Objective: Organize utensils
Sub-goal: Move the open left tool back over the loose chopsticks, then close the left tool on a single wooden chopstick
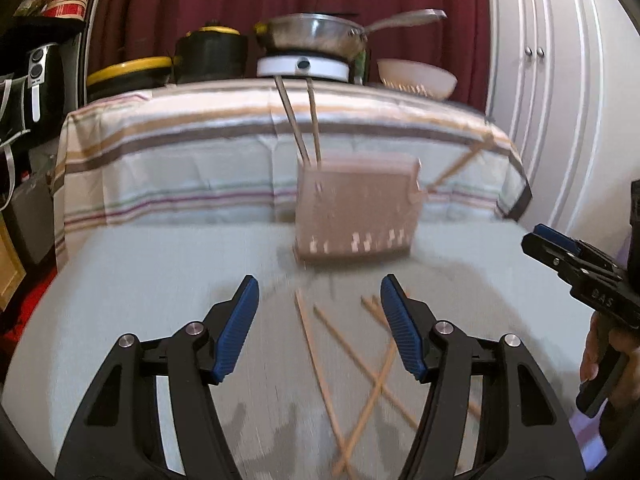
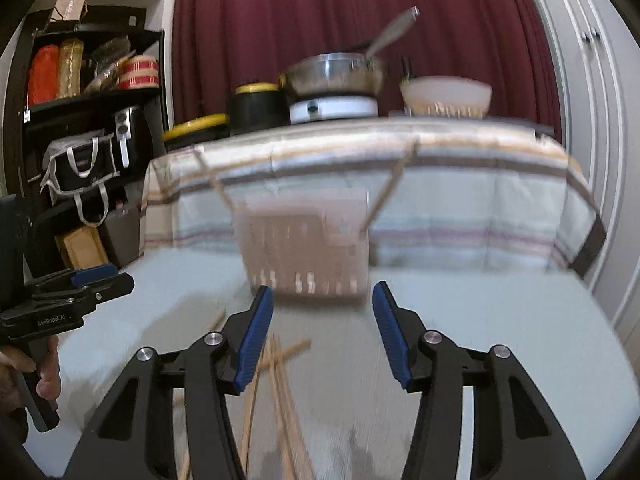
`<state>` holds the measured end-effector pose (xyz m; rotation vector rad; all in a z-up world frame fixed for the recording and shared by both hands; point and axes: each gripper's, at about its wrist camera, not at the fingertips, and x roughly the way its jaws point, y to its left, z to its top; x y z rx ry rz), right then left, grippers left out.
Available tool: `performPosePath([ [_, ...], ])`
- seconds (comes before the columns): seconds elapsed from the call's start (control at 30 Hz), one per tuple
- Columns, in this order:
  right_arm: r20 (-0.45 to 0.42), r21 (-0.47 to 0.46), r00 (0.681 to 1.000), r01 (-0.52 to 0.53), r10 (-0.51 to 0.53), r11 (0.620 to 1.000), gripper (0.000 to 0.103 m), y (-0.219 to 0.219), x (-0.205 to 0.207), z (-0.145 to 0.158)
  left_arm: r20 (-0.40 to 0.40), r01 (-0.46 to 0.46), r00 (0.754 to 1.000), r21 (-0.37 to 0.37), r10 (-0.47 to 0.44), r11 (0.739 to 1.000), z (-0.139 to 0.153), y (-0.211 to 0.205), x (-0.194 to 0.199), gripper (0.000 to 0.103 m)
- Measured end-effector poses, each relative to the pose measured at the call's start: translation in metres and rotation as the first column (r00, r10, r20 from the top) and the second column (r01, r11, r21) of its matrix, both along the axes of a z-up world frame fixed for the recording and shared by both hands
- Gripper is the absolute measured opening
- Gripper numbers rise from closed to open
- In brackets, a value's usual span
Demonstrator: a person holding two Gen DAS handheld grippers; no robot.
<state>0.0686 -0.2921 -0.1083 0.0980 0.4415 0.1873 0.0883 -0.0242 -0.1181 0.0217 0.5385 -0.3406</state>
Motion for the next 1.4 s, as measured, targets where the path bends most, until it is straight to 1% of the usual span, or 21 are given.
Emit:
performPosePath([
  [0.07, -0.030, -0.002, 1.000, -0.002, 0.002, 1.000, 0.049, 0.000, -0.009, -0.016, -0.012, 0.014, 1.000, 0.017, -0.014, 1.000, -0.016, -0.001, -0.013, 0.054],
  [0.1, -0.040, 0.000, 0.999, -0.002, 0.002, 1.000, 0.049, 0.000, -0.015, -0.022, -0.021, 0.019, 1.000, 0.024, -0.019, 1.000, -0.024, -0.001, -0.018, 0.052],
  [0.13, -0.048, 0.002, 0.999, -0.001, 0.001, 1.000, 0.048, 0.001, -0.019, -0.027, -0.039, 0.024, 0.999, 0.026, -0.023, 0.999, -0.034, 0.000, -0.024, 0.049],
  [0.2, -0.069, 0.009, 0.998, -0.001, 0.001, 1.000, 0.048, 0.000, -0.027, -0.038, -0.072, 0.028, 0.997, 0.022, -0.027, 0.999, -0.047, 0.002, -0.030, 0.047],
  [0.27, -0.090, 0.012, 0.996, -0.001, 0.002, 1.000, 0.048, 0.001, -0.033, -0.049, -0.100, 0.035, 0.994, 0.017, -0.033, 0.999, -0.061, 0.005, -0.037, 0.042],
  [0.33, -0.104, 0.014, 0.995, -0.005, 0.006, 1.000, 0.048, 0.003, -0.036, -0.056, -0.113, 0.042, 0.993, 0.020, -0.040, 0.999, -0.070, 0.005, -0.041, 0.039],
  [0.37, -0.113, 0.017, 0.994, -0.006, 0.008, 1.000, 0.048, 0.003, -0.037, -0.059, -0.117, 0.048, 0.992, 0.027, -0.045, 0.998, -0.074, 0.004, -0.043, 0.035],
  [0.43, -0.123, 0.024, 0.992, -0.009, 0.012, 1.000, 0.048, 0.005, -0.039, -0.064, -0.122, 0.062, 0.991, 0.035, -0.057, 0.997, -0.080, 0.000, -0.046, 0.031],
  [0.53, -0.128, 0.028, 0.992, -0.013, 0.016, 1.000, 0.048, 0.006, -0.041, -0.067, -0.120, 0.091, 0.989, 0.054, -0.084, 0.994, -0.085, -0.009, -0.051, 0.023],
  [0.63, -0.128, 0.031, 0.992, -0.014, 0.018, 0.999, 0.048, 0.006, -0.043, -0.070, -0.121, 0.105, 0.988, 0.076, -0.096, 0.992, -0.089, -0.018, -0.053, 0.023],
  [0.83, -0.126, 0.040, 0.992, -0.011, 0.016, 0.999, 0.048, 0.004, -0.045, -0.070, -0.114, 0.091, 0.990, 0.083, -0.081, 0.992, -0.090, -0.019, -0.051, 0.023],
  [1.0, -0.134, 0.046, 0.991, -0.013, 0.019, 0.999, 0.048, 0.004, -0.046, -0.072, -0.131, 0.080, 0.989, 0.082, -0.069, 0.993, -0.094, -0.016, -0.049, 0.023],
  [1.07, -0.133, 0.046, 0.991, -0.012, 0.018, 0.999, 0.048, 0.004, -0.045, -0.072, -0.128, 0.071, 0.990, 0.085, -0.060, 0.994, -0.094, -0.015, -0.049, 0.014],
  [1.17, -0.133, 0.047, 0.991, -0.010, 0.016, 0.999, 0.048, 0.004, -0.046, -0.072, -0.113, 0.063, 0.992, 0.099, -0.051, 0.993, -0.093, -0.016, -0.052, 0.009],
  [1.4, -0.135, 0.048, 0.991, -0.012, 0.018, 0.999, 0.048, 0.004, -0.046, -0.073, -0.117, 0.081, 0.991, 0.105, -0.069, 0.991, -0.093, -0.020, -0.055, 0.009],
])
